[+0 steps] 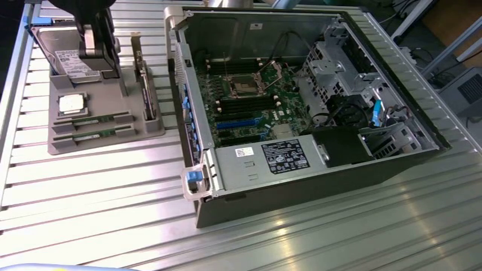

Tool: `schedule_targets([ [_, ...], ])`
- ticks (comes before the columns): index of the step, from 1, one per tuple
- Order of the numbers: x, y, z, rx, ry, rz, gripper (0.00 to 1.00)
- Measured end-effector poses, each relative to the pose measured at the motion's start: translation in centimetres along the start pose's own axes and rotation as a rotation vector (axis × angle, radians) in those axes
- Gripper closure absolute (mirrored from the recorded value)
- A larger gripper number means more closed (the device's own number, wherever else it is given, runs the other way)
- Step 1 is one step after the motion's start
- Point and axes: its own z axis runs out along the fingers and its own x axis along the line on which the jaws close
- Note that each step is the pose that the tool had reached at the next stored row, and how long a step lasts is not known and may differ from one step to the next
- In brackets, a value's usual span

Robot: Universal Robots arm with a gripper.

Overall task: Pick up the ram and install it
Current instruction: 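Pick up the ram and move it above insertion slot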

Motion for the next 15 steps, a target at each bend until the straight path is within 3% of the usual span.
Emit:
schedule_targets([
  [15,0.06,0.08,0.72,-0.0001,0.0001,0.000,0.64],
])
